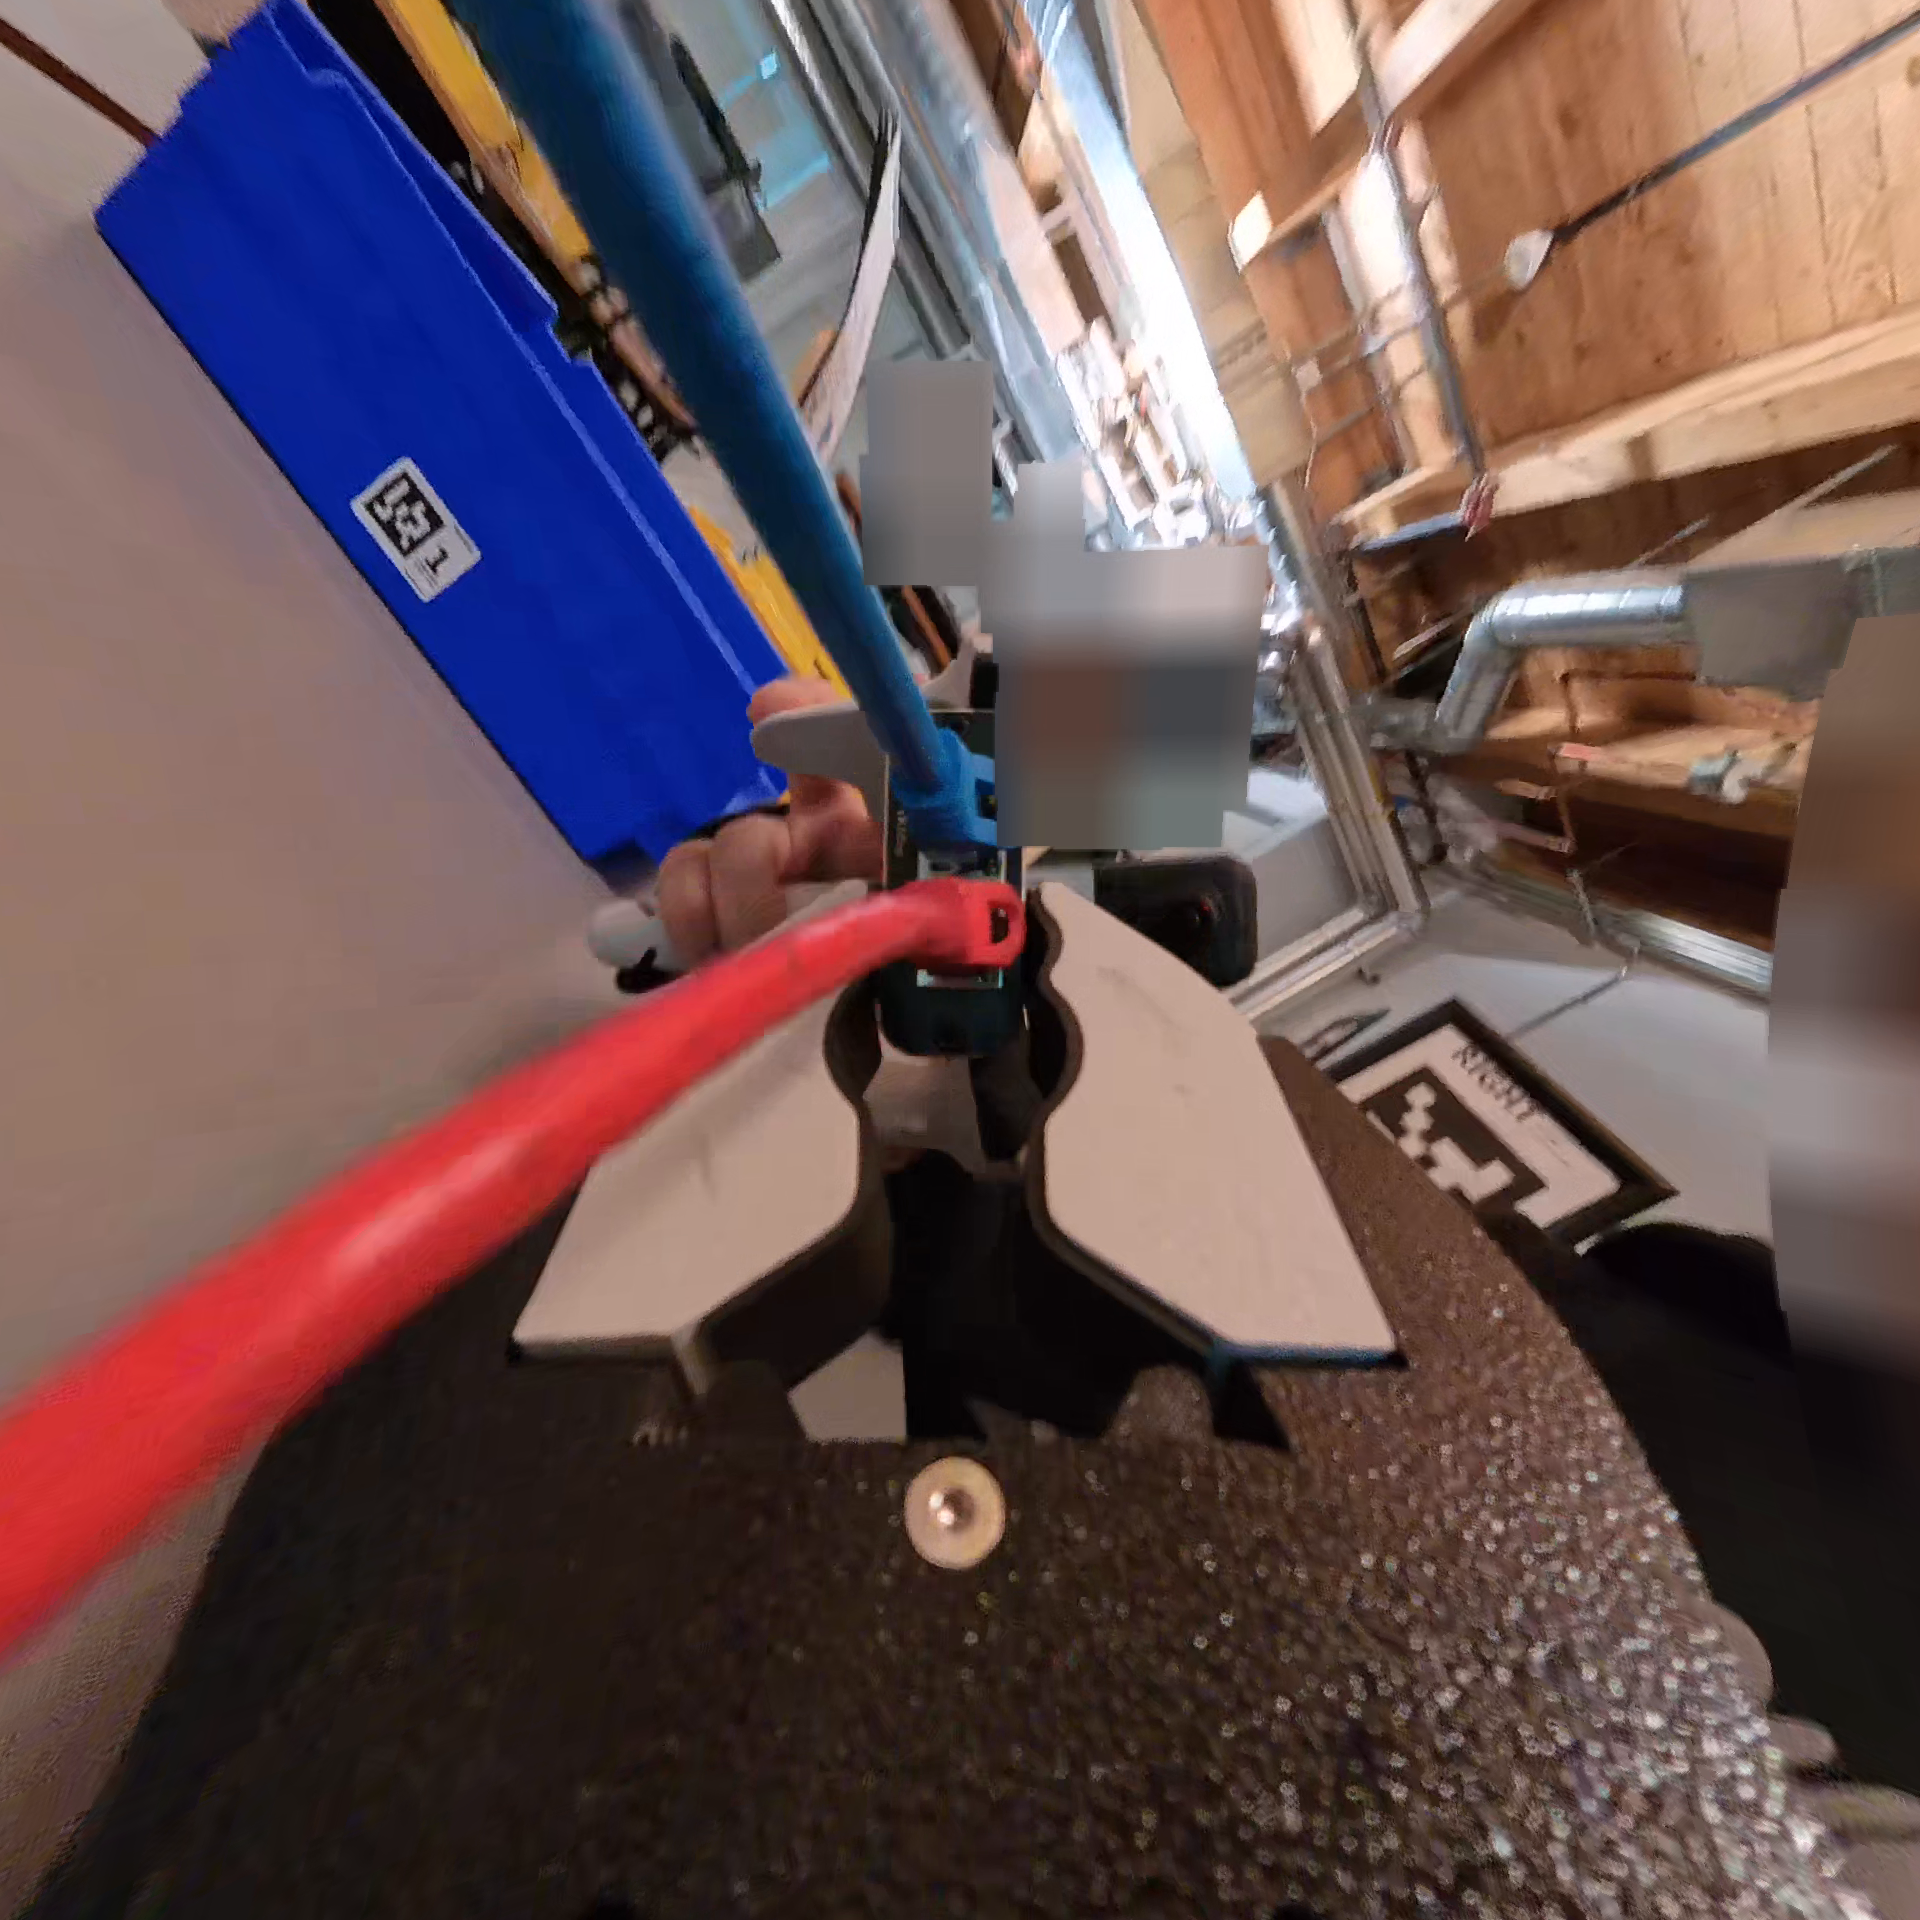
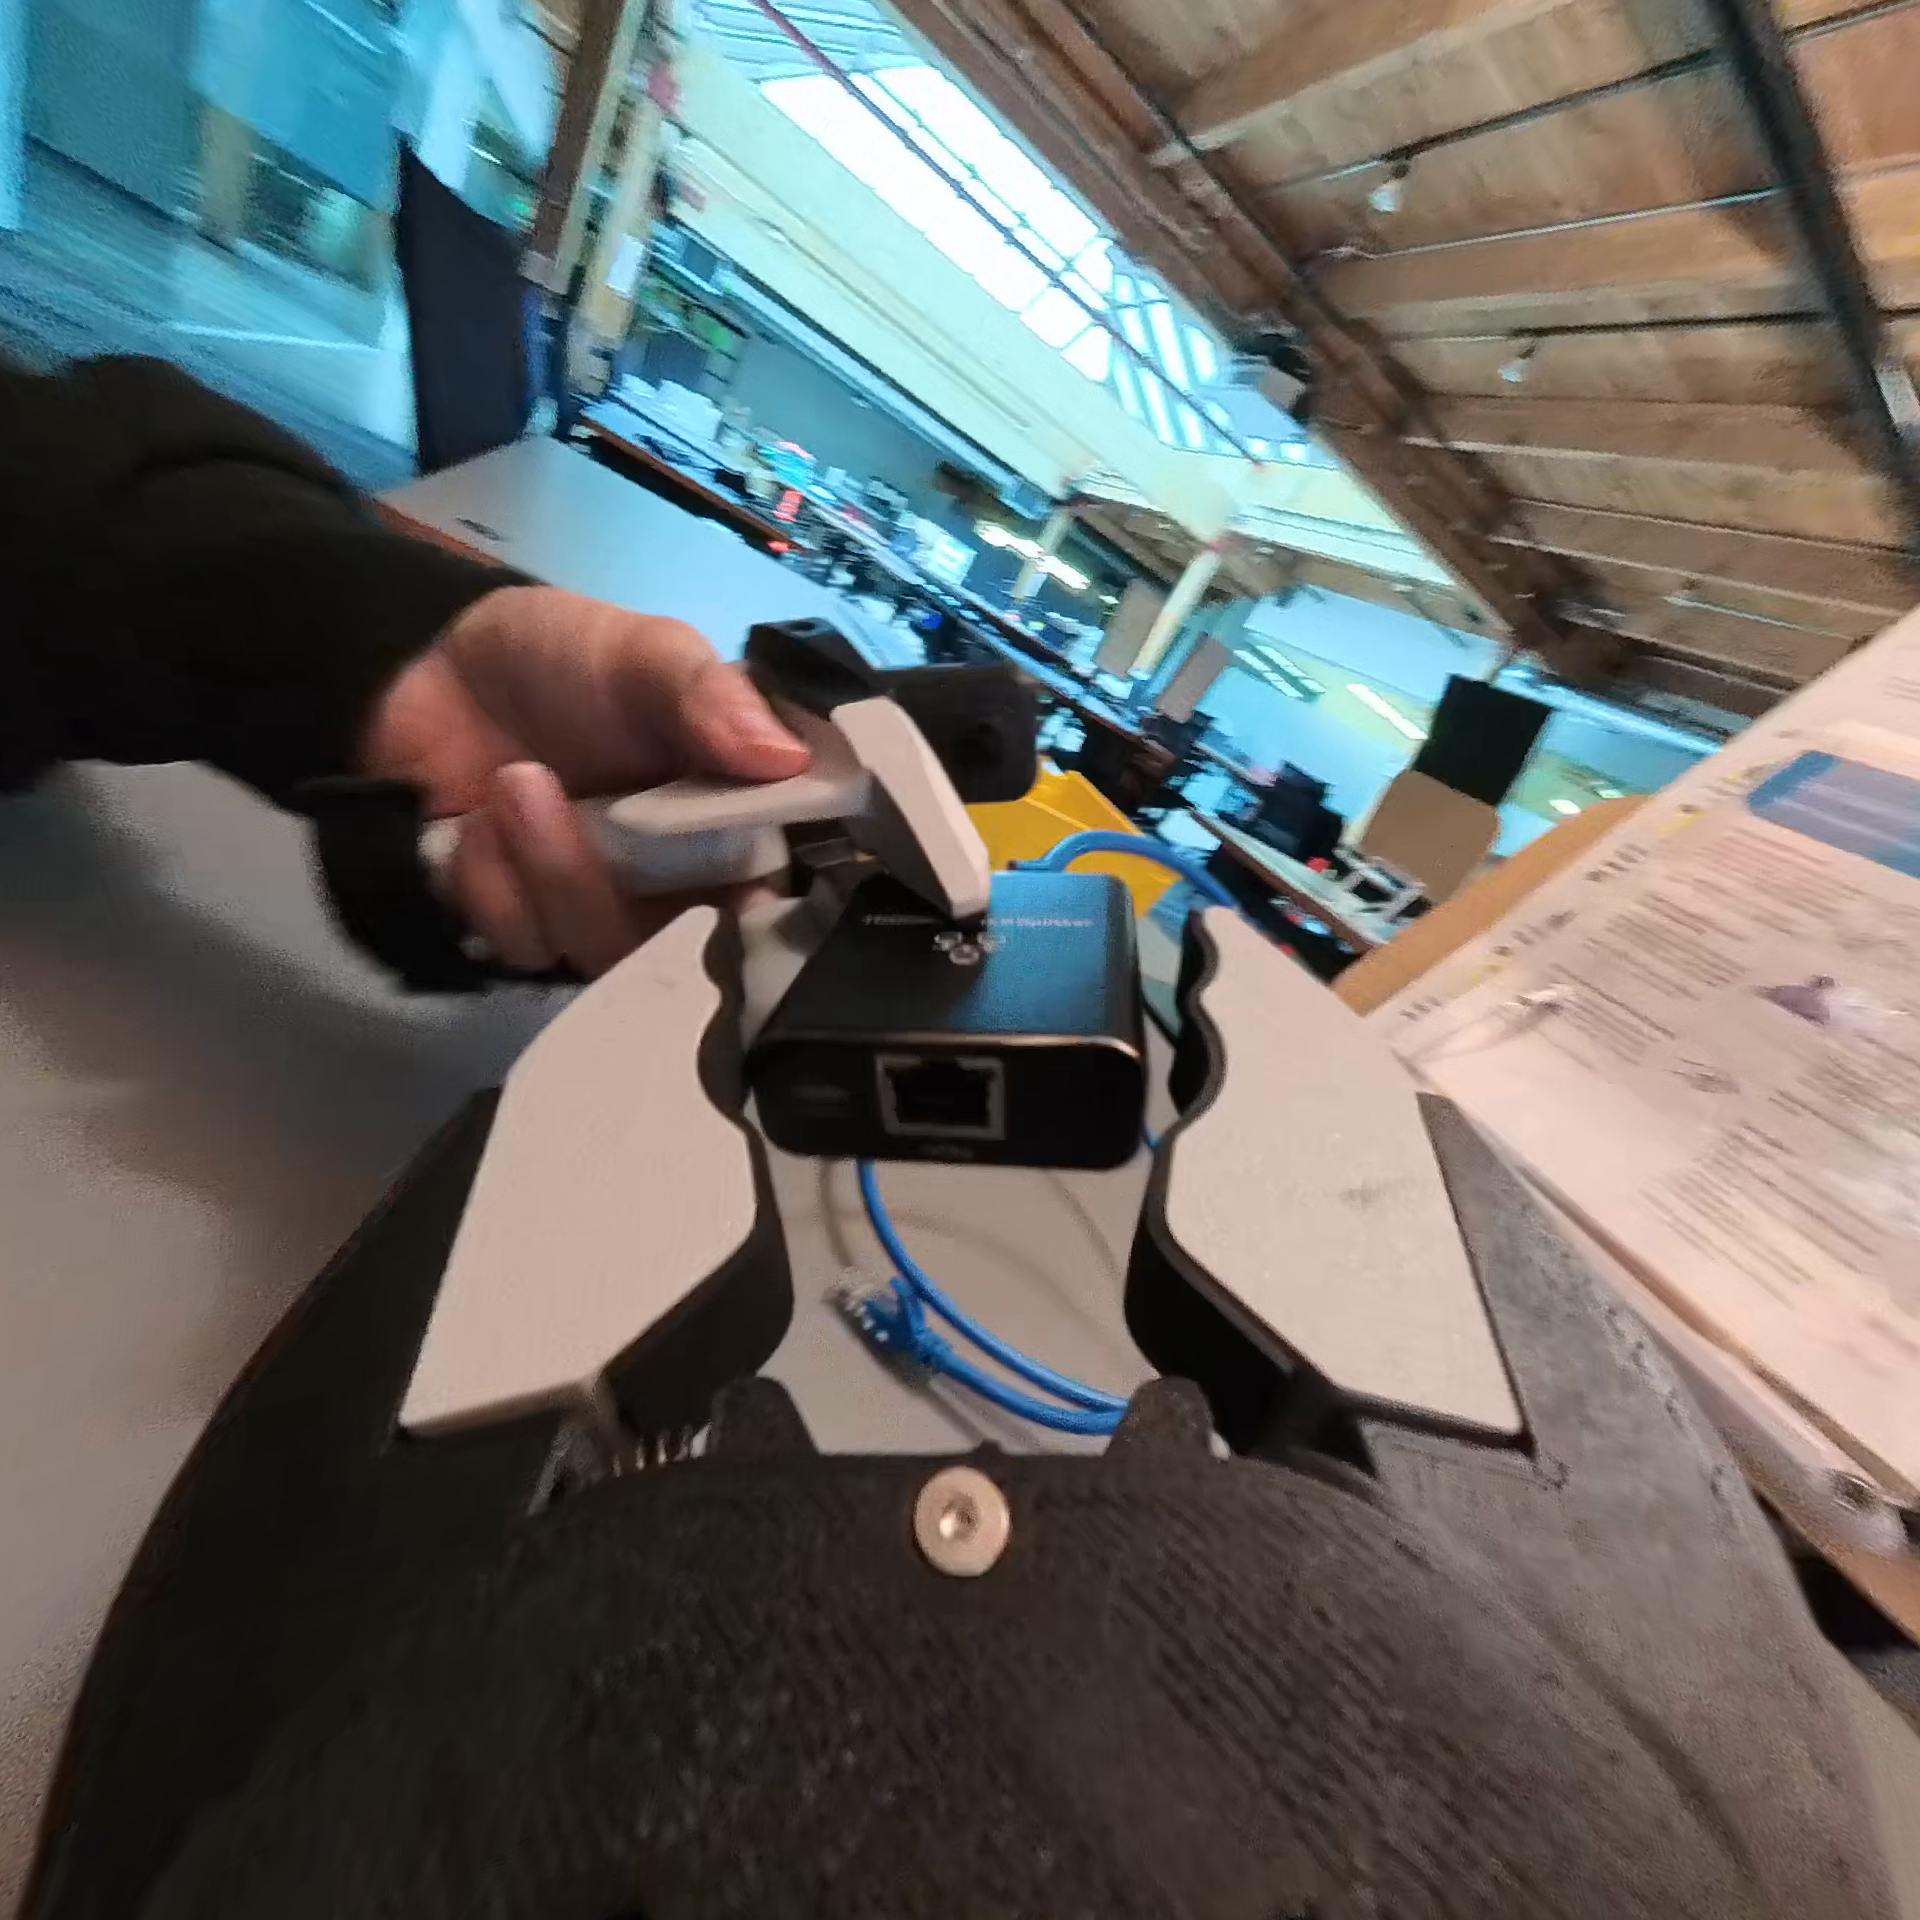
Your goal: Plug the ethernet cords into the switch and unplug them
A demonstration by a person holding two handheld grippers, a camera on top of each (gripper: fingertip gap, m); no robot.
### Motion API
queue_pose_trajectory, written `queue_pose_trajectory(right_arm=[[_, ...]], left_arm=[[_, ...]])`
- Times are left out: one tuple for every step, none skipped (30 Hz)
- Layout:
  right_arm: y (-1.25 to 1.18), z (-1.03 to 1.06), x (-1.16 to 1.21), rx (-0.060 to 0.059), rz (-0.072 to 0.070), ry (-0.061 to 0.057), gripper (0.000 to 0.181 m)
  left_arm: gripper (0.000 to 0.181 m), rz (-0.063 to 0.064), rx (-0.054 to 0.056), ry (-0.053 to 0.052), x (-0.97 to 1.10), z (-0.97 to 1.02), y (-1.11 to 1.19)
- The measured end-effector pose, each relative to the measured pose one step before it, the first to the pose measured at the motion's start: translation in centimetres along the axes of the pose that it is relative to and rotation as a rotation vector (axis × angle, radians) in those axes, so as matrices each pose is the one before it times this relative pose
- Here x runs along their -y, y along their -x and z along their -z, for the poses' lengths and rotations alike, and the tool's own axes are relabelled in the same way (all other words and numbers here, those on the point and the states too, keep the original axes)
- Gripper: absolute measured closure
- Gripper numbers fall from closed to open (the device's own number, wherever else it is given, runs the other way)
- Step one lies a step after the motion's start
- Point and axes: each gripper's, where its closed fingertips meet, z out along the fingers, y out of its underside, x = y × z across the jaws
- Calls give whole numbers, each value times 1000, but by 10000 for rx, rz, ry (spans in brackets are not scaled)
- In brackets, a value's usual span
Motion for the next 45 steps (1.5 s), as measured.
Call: queue_pose_trajectory(right_arm=[[273, 348, -45, 475, -221, 25, 100], [352, 353, -11, 494, -169, 51, 95], [266, 286, -19, 354, -78, 85, 90], [157, 162, -30, 190, 3, 104, 89], [237, 16, 2, 178, 4, 62, 89], [308, -135, 73, 163, -39, 5, 89], [424, -250, 45, 195, 14, 10, 91], [622, -320, -111, 304, 17, 106, 94], [555, -372, -313, 258, 26, 222, 96], [133, -350, -398, -48, 126, 262, 99], [-31, -272, -380, -152, 141, 238, 107], [-182, -80, -314, -154, 80, 188, 111], [-184, 86, -336, -77, 135, 240, 111], [-514, 131, -211, -274, 117, 246, 112], [-802, 127, 93, -483, 7, 137, 112], [-970, 72, 283, -588, -107, -36, 112], [-963, 21, 212, -622, -170, -85, 112], [-933, 16, -14, -656, -154, 54, 112], [-959, 46, -195, -709, -44, 189, 112], [-1073, 64, -310, -778, 31, 256, 112], [-1182, 67, -462, -835, 71, 376, 112], [-933, 54, -544, -648, 275, 454, 112], [-611, 14, -591, -470, 608, 507, 112], [-238, -35, -480, -295, 779, 439, 112], [48, -103, -345, -170, 696, 368, 112], [185, -152, -245, -128, 511, 339, 112], [248, -130, -51, -110, 463, 227, 112], [327, -116, 15, -61, 487, 195, 112], [195, -64, 65, -152, 498, 194, 112], [197, -36, 219, -133, 454, 91, 112], [258, -22, 295, -50, 304, 33, 112], [124, 16, 325, -138, 246, 30, 112], [74, 44, 363, -145, 281, 16, 112], [50, 68, 179, -138, 374, 89, 112], [8, 53, 30, -113, 249, 73, 112], [27, 4, 14, 6, -6, -23, 112], [2, -5, 23, 45, -179, -143, 112], [102, 20, 157, 177, -319, -312, 113], [435, 37, 289, 520, -378, -516, 115], [323, 97, 194, 506, -595, -535, 115], [54, 175, 267, 406, -1051, -582, 116], [-28, 189, 340, 471, -1279, -630, 109], [-141, 133, 136, 457, -1425, -446, 106], [-85, 159, 330, 549, -1556, -529, 104], [-158, 183, 567, 482, -1629, -639, 99]], left_arm=[[157, -173, 84, 526, -153, 367, 32], [157, -69, 130, 704, -224, 513, 58], [157, -23, -58, 966, -486, 554, -200], [157, -38, -105, 1020, -605, 542, -325], [157, -70, 275, 855, -466, 508, 55], [157, -120, 444, 825, -479, 413, 222], [157, -122, 356, 782, -443, 252, 119], [157, -36, 275, 621, -276, 55, 35], [157, 4, 192, 484, -126, -79, -38], [158, -25, 159, 327, 66, -149, -53], [158, -21, 88, 252, 123, -193, -87], [158, -65, 24, 275, 31, -227, -113], [158, -61, 189, 214, 3, -184, 171], [157, 1, 189, -40, 241, -47, 241], [158, 37, 73, -382, 660, 91, 123], [158, -54, -73, -666, 1004, 246, -101], [158, -217, -73, -877, 1256, 274, -242], [158, -176, 159, -973, 1297, 167, -35], [156, -240, 473, -916, 1103, 91, 344], [153, -408, 600, -817, 827, 36, 463], [147, -425, 700, -734, 519, 66, 546], [136, -277, 955, -620, 229, 91, 788], [122, -272, 1076, -475, -61, 70, 782], [111, -461, 938, -301, -307, -7, 432], [105, -663, 808, -84, -446, -84, 135], [100, -724, 793, 64, -406, -157, 84], [98, -700, 638, 192, -318, -177, -40], [99, -520, 456, 238, -171, -177, -137], [101, -287, 232, 319, -245, -234, -284], [102, -28, 180, 411, -380, -328, -177], [102, 91, 112, 393, -405, -377, -95], [103, 112, -56, 324, -377, -375, -187], [106, 199, -135, 241, -347, -390, -208], [107, 248, -76, 238, -400, -384, -77], [109, 95, -56, 120, -253, -239, 74], [119, -76, 24, -102, -7, -62, 352], [119, -142, -284, -185, 27, -36, -25], [119, -82, -304, -176, 49, 47, -34], [119, -252, -64, -98, -10, 169, 218], [119, -527, 315, 88, -206, 285, 624], [119, -674, 426, 16, -12, 387, 627], [119, -668, 518, -68, 208, 502, 669], [119, -736, 473, -61, 333, 566, 618], [119, -823, 526, -101, 431, 581, 681], [119, -855, 697, 63, 250, 553, 897]])
